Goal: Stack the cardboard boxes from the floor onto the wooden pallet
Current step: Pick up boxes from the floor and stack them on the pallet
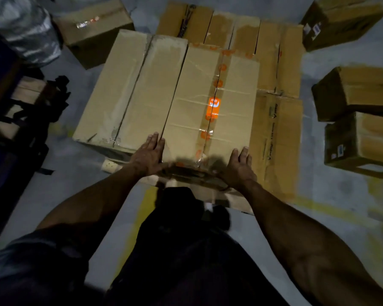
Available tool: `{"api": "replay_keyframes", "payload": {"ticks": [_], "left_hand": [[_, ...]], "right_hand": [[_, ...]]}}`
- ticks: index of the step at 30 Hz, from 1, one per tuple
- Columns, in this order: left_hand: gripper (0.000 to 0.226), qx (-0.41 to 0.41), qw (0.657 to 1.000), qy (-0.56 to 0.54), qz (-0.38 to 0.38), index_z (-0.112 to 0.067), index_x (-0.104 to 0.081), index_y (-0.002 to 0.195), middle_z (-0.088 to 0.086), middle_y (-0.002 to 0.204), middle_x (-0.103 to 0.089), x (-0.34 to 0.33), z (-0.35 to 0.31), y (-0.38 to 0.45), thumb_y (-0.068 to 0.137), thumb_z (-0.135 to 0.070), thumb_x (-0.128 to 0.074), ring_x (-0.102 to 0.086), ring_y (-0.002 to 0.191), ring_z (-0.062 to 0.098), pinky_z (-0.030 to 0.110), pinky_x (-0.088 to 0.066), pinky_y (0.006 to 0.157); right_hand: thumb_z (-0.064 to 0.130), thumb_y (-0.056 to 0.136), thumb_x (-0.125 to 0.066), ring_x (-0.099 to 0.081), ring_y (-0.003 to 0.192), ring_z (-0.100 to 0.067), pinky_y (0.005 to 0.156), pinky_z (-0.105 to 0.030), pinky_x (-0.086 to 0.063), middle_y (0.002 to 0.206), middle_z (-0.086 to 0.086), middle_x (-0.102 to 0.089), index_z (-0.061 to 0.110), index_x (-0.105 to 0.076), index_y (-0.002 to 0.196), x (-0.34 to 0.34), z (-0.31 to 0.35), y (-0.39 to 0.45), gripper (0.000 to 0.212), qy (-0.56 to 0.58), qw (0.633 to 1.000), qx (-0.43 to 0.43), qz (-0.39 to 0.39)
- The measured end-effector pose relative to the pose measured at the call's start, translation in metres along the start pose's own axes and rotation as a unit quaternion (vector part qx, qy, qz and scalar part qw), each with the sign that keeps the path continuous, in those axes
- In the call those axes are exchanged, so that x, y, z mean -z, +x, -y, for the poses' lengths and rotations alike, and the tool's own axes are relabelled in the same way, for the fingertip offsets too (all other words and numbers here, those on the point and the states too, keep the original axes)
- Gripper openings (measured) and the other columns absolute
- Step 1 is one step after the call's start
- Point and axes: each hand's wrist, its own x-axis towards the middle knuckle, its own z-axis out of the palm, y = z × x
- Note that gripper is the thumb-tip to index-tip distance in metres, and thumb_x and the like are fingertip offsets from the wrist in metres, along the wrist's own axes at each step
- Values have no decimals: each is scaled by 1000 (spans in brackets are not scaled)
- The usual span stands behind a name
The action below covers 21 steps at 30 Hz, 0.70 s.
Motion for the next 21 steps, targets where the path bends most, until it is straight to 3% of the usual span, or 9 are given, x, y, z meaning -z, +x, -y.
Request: {"api": "replay_keyframes", "payload": {"ticks": [9,14,21], "left_hand": [[95,4,997,56,-48,-17,-9,161,13,169,-2,0,0,-2,91,-40,-70,-7,156,28,39,-18,125],[87,-2,994,85,-66,-15,-19,158,15,167,-13,0,-4,-4,92,-38,-70,-19,152,31,45,-32,118],[76,10,994,87,-66,-17,-15,160,13,168,-10,-7,-4,1,100,-38,-57,-16,154,30,45,-30,120]], "right_hand": [[60,79,-76,3,152,-43,118,-53,-25,164,-16,24,14,6,160,-8,-9,1,124,-39,999,20,-32],[58,77,-79,-7,151,-43,114,-54,-31,166,-16,17,13,-4,159,-8,-9,6,120,-50,997,19,-47],[58,76,-79,-11,150,-44,115,-53,-32,166,-16,16,15,-7,158,-8,-12,15,118,-51,998,19,-41]]}}
